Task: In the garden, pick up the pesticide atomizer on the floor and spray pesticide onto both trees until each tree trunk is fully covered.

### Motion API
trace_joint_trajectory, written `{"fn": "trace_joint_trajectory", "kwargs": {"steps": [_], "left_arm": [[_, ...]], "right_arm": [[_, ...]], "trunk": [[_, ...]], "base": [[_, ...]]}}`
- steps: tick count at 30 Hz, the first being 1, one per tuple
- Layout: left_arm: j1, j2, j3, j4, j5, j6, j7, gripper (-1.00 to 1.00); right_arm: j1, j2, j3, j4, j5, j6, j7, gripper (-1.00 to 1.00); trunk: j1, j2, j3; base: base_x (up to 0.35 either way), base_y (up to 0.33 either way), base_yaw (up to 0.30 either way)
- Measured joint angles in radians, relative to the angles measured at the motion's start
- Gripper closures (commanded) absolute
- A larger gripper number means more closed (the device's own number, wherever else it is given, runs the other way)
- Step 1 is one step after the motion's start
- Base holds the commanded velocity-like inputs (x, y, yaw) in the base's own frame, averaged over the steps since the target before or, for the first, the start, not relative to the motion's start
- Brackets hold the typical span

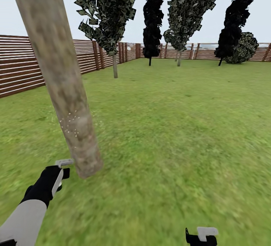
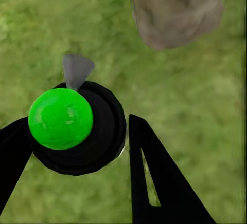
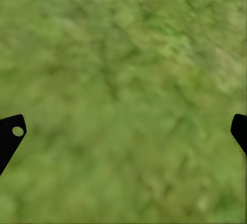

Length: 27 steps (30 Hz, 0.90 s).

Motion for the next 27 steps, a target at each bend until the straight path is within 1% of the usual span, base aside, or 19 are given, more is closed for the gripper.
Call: {"fn": "trace_joint_trajectory", "kwargs": {"steps": [3,5,7,13,27], "left_arm": [[0.0,0.0,0.0,0.0,0.001,-0.001,-0.007,1.0],[-0.001,0.001,0.001,0.0,0.002,-0.001,-0.036,1.0],[0.0,0.002,0.001,-0.002,0.0,0.0,-0.051,1.0],[-0.001,0.002,0.002,-0.007,-0.006,-0.001,-0.054,1.0],[0.0,0.002,0.0,-0.01,-0.008,0.002,-0.052,1.0]], "right_arm": [[0.0,0.0,0.0,0.0,0.0,0.0,0.0,-1.0],[0.0,0.001,0.0,0.0,0.001,0.0,0.0,-1.0],[0.0,0.001,0.0,0.0,0.001,0.0,0.0,-1.0],[0.0,0.002,0.0,0.001,0.001,0.0,0.0,-1.0],[0.0,0.006,0.0,0.0,0.001,-0.001,0.0,-1.0]], "trunk": [[0.0,0.0,0.0],[0.0,0.0,0.0],[0.0,0.0,0.0],[0.0,0.0,0.0],[0.0,0.0,0.0]], "base": [[0.044,-0.257,0.0],[0.129,-0.25,0.0],[0.242,-0.17,0.0],[0.297,-0.065,0.0],[0.007,-0.273,0.008]]}}
